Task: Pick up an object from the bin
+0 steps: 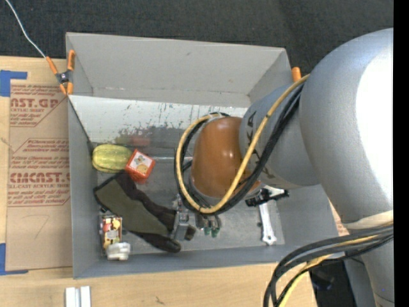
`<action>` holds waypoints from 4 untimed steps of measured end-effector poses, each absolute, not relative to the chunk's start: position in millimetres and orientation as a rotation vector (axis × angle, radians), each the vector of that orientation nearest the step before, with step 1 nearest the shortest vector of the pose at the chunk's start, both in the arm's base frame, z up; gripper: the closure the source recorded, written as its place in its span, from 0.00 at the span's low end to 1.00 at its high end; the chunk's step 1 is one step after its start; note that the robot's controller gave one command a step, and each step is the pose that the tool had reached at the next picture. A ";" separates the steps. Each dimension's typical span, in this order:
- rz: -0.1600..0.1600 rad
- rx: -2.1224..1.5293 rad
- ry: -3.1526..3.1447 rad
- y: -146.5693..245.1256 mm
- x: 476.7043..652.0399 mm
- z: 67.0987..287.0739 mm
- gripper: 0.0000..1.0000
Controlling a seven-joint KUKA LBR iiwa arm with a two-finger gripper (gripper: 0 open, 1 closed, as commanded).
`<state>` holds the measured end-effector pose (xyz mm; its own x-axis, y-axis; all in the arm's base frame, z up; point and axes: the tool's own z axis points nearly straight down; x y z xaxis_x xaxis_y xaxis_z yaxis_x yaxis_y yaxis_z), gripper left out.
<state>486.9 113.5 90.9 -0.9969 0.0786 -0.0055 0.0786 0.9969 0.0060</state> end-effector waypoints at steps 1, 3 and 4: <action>0.008 0.123 3.138 113.4 485.8 98.6 1.00; 0.007 0.123 3.140 113.4 485.3 148.7 1.00; 0.009 0.122 3.136 113.7 486.3 169.2 1.00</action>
Offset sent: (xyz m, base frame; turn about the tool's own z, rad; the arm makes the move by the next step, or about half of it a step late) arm -0.0001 0.0000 0.1067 0.0000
